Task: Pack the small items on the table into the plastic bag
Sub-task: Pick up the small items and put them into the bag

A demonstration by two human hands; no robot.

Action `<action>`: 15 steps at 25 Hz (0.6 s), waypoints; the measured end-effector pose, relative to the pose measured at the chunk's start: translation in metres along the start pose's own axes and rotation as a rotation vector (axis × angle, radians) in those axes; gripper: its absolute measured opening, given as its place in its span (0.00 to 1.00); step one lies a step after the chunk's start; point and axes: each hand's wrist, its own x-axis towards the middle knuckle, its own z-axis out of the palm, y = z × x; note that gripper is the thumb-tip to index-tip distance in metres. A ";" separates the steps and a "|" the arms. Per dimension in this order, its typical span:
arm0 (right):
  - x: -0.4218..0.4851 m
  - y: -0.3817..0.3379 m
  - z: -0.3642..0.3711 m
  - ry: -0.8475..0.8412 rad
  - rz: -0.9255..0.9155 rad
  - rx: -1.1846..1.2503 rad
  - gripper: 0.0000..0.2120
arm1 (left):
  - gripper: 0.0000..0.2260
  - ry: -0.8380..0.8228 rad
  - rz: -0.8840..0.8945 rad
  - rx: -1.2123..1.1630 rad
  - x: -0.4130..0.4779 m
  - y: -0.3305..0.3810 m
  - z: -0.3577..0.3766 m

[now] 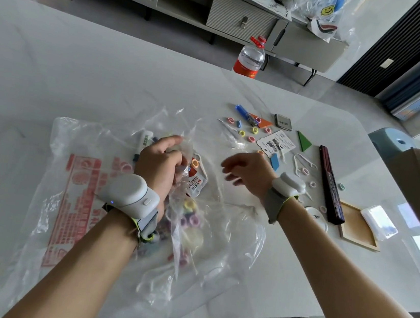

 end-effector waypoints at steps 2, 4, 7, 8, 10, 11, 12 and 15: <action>0.010 0.022 -0.016 0.217 0.046 -0.248 0.08 | 0.21 -0.012 0.000 0.000 0.000 -0.002 0.002; 0.024 0.038 -0.029 0.315 0.086 -0.450 0.10 | 0.21 -0.012 -0.006 -0.003 0.002 -0.004 0.003; 0.042 0.047 -0.031 0.283 0.123 -0.541 0.24 | 0.22 -0.003 -0.018 -0.001 0.004 -0.004 0.002; 0.045 0.045 -0.030 0.265 0.109 -0.557 0.24 | 0.22 -0.003 -0.029 -0.014 0.003 -0.004 0.002; 0.053 0.040 -0.029 0.249 0.095 -0.598 0.20 | 0.22 -0.005 -0.044 -0.028 0.002 -0.002 0.002; 0.056 0.037 -0.029 0.233 0.107 -0.600 0.17 | 0.22 -0.002 -0.045 -0.023 0.002 -0.002 0.002; 0.059 0.037 -0.030 0.212 0.125 -0.590 0.14 | 0.22 0.003 -0.045 -0.011 0.001 -0.002 0.003; 0.065 0.041 -0.032 0.127 0.170 -0.592 0.09 | 0.22 0.009 -0.049 0.006 0.001 -0.003 0.004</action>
